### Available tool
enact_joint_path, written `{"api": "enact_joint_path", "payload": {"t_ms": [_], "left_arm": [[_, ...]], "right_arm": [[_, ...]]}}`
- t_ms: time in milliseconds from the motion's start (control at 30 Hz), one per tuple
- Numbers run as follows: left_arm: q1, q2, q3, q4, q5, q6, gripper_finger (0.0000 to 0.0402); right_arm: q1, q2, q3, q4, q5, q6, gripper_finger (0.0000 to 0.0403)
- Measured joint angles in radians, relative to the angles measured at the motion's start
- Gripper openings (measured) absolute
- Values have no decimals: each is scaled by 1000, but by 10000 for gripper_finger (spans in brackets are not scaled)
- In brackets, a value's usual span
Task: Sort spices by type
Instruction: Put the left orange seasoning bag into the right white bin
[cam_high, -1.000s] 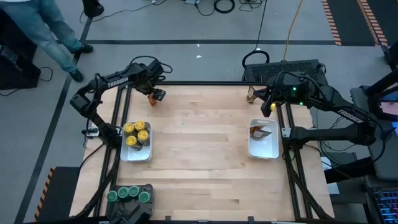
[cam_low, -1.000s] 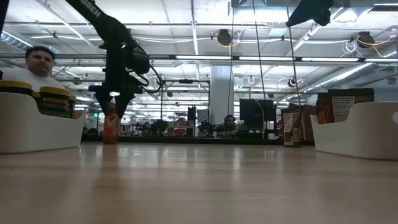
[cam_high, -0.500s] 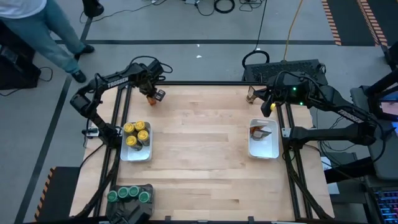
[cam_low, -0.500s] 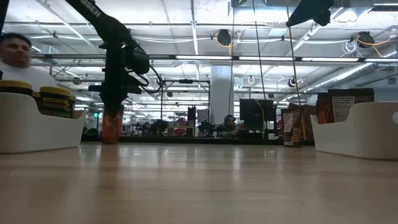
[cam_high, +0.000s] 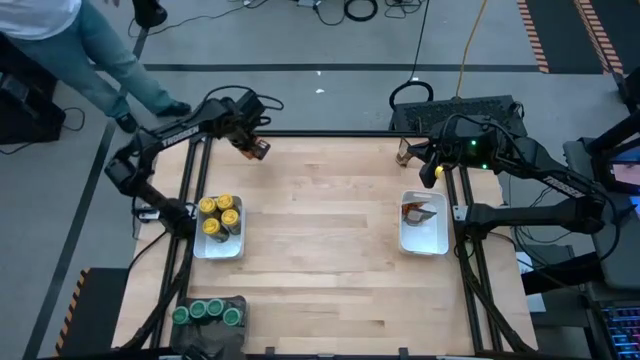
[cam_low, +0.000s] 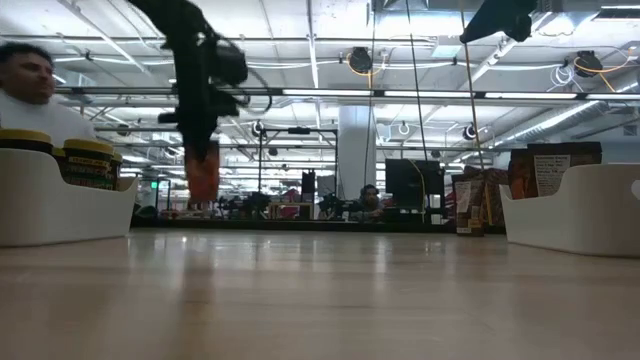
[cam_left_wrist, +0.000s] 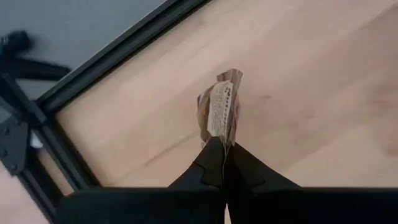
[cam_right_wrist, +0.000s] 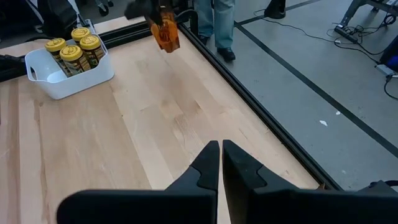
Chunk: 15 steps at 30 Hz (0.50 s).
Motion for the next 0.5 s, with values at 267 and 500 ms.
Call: {"api": "enact_joint_path", "payload": {"t_ms": [267,500], "left_arm": [[-217,-72,32,127,120,-4,1],[-536,-50,33,491,144,5,1]], "right_arm": [[0,0,0,3,5,0,0],[0,0,0,10,6,0,0]]}}
